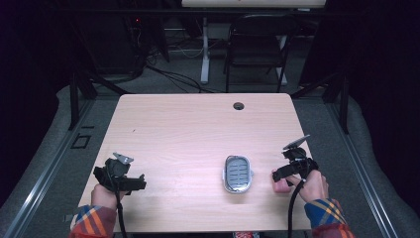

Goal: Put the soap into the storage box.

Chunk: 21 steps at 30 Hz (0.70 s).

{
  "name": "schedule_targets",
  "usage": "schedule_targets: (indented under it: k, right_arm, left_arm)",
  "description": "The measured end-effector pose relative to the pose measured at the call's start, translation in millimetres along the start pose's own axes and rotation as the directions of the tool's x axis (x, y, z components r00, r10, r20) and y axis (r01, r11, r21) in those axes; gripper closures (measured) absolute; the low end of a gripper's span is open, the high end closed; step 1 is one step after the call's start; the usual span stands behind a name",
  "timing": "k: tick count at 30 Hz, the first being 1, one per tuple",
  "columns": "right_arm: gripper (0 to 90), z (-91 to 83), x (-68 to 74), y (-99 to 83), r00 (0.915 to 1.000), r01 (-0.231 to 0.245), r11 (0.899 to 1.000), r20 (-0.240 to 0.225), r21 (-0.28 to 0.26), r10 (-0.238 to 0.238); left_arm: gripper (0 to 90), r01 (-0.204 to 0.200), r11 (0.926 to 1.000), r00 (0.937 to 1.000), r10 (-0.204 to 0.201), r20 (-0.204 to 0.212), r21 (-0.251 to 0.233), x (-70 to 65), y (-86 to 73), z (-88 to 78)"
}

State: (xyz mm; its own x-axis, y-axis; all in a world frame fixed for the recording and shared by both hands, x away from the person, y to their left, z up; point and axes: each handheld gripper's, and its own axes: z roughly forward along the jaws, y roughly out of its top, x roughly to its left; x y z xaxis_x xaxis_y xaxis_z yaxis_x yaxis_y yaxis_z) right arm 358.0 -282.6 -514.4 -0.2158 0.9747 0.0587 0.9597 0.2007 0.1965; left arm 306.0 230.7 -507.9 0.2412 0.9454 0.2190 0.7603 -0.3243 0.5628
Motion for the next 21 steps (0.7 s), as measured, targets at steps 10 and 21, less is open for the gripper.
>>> schedule_targets:
  k: [10, 21]
  right_arm:
    - [1.6, 10.9, 0.3, 9.0, 0.9998, -0.002, 0.999, -0.019, 0.046, 0.003]
    - [6.7, 20.9, 1.2, 14.2, 0.9997, -0.007, 0.997, -0.022, 0.078, 0.008]
  left_arm:
    - [0.2, 0.0, 1.0, 1.0, 0.0, 0.001, -0.001, 0.0, -0.1, -0.1]
    - [0.2, 0.0, 1.0, 1.0, 0.0, 0.002, -0.001, 0.1, 0.0, 0.0]
